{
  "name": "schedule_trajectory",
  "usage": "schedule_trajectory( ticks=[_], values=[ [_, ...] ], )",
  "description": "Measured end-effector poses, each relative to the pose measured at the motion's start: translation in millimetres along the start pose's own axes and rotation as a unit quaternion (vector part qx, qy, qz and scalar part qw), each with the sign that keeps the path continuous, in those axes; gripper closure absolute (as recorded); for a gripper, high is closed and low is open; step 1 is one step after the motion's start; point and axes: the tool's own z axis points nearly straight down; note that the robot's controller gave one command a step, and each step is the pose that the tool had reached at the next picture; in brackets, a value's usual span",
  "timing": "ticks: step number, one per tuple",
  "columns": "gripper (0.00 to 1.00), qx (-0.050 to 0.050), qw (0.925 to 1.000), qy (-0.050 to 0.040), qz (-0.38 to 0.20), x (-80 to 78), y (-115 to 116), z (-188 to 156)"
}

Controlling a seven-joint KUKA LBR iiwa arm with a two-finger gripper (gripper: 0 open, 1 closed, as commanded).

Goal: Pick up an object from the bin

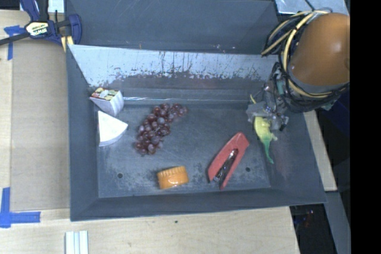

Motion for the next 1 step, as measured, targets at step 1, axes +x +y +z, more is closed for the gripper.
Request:
schedule_trajectory(
  ticks=[1],
  values=[
    [1.00,0.001,1.0000,-0.0010,0.001,-0.5,-0.9,-13.4]
  ],
)
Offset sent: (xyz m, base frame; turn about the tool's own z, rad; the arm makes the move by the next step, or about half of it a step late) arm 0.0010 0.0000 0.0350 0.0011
